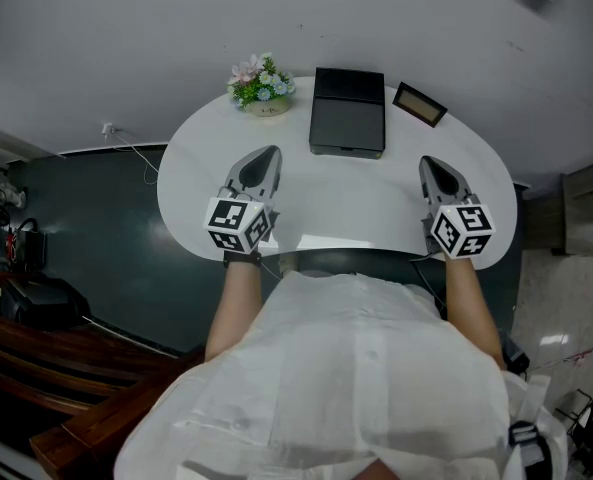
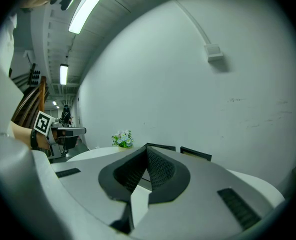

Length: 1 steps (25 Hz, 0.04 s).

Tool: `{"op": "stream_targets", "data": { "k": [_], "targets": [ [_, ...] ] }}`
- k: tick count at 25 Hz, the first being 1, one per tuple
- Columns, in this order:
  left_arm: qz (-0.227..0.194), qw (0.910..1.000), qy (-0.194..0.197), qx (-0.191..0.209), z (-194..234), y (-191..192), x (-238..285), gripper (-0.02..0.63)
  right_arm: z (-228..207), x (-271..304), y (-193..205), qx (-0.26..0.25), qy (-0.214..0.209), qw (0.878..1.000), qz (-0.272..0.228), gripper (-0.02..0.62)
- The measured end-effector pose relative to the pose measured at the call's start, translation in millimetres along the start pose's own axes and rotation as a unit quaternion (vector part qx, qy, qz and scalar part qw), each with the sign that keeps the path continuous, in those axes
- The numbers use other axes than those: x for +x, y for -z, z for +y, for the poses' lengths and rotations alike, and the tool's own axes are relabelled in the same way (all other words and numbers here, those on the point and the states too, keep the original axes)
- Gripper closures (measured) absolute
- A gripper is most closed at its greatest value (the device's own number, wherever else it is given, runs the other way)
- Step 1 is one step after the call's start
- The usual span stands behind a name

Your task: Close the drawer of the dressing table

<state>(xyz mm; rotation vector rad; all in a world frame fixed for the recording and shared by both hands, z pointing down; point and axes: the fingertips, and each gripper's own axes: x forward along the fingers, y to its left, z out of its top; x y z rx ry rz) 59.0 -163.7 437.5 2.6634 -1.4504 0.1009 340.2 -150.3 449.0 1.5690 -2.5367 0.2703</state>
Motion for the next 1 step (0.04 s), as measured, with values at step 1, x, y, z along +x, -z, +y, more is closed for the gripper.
{"op": "stream_targets", "data": {
  "k": [1],
  "targets": [
    [0.0, 1.0, 0.0, 0.0, -0.2, -0.5, 0.2, 0.581, 0.3, 0.0, -0.1, 0.0, -0.001, 1.0, 0.0, 0.586]
  ]
}}
